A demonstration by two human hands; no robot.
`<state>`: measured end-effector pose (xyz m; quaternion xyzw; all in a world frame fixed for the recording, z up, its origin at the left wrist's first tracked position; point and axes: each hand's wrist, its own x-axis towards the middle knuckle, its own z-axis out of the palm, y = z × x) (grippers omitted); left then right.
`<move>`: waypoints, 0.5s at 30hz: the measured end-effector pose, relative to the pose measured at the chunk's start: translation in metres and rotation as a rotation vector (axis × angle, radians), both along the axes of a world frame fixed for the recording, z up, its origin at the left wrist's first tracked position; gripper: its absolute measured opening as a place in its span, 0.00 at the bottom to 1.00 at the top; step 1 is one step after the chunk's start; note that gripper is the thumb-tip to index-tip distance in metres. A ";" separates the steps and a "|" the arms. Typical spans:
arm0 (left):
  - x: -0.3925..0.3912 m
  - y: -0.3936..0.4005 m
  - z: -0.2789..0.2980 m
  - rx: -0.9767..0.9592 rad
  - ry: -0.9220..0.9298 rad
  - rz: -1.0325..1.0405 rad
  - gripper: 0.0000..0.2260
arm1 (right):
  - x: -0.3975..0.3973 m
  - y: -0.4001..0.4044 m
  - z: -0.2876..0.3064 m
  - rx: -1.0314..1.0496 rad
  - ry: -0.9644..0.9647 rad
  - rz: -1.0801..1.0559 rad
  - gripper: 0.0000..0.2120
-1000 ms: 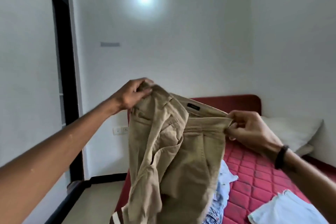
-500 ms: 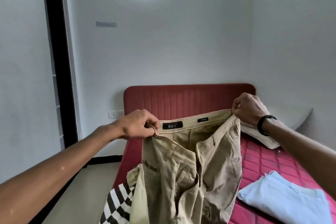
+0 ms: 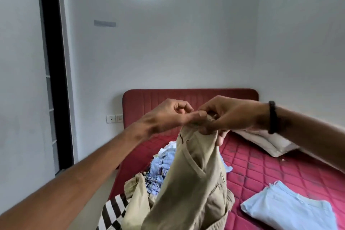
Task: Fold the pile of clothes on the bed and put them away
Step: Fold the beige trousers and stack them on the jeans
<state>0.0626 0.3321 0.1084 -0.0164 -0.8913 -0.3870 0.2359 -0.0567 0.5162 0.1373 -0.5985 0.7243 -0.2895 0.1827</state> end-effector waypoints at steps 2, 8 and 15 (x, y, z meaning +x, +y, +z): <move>-0.002 0.001 -0.002 0.030 0.002 -0.124 0.19 | -0.003 0.022 0.023 0.034 0.006 0.108 0.11; -0.033 0.013 -0.018 0.042 -0.144 -0.334 0.11 | -0.019 0.071 0.099 -0.073 0.177 -0.003 0.14; -0.053 0.033 0.007 -0.538 -0.569 -0.193 0.29 | -0.037 0.117 0.150 -0.261 0.440 -0.255 0.22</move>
